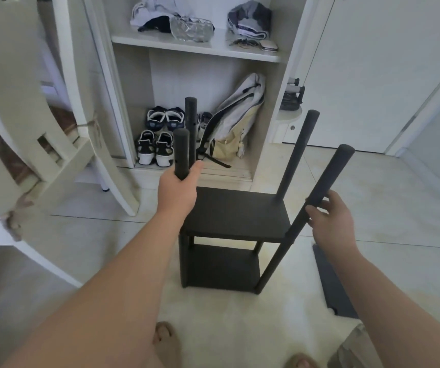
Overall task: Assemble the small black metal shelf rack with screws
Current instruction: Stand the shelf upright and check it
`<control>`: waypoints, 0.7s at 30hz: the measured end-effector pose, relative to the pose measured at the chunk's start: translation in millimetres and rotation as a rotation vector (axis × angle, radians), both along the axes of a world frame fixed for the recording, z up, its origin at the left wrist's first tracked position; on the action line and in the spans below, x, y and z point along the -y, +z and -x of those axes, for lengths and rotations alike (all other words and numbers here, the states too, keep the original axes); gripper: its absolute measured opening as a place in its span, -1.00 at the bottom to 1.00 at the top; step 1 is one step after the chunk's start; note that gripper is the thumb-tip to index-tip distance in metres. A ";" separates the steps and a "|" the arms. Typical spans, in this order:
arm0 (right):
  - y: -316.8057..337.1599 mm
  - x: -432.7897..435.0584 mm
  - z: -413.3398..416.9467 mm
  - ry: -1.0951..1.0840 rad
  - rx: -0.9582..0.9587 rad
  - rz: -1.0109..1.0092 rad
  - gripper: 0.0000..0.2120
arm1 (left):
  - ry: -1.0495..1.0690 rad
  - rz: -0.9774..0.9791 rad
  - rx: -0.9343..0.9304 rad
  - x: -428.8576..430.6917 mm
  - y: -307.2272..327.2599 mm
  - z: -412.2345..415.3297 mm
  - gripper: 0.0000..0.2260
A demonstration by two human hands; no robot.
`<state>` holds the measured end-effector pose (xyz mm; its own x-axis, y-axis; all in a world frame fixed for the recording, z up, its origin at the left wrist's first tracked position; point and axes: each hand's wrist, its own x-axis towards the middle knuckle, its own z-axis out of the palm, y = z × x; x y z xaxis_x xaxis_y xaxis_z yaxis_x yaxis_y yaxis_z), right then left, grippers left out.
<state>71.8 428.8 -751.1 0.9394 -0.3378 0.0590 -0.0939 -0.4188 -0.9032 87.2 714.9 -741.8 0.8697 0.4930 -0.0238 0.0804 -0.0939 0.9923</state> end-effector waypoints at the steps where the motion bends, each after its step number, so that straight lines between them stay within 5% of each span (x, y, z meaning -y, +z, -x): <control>1: -1.5 -3.6 -2.2 -0.003 0.004 -0.010 -0.72 | 0.006 0.007 -0.014 -2.1 -0.2 -0.9 -0.73; 21: -11.8 -25.8 6.4 0.068 0.002 0.027 -0.73 | 0.104 -0.019 -0.185 -8.6 -10.6 14.6 -0.65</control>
<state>65.4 454.6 -762.9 0.9601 -0.2711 0.0686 -0.0627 -0.4479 -0.8919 72.5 723.5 -752.4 0.7959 0.5817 -0.1679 0.2710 -0.0943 0.9580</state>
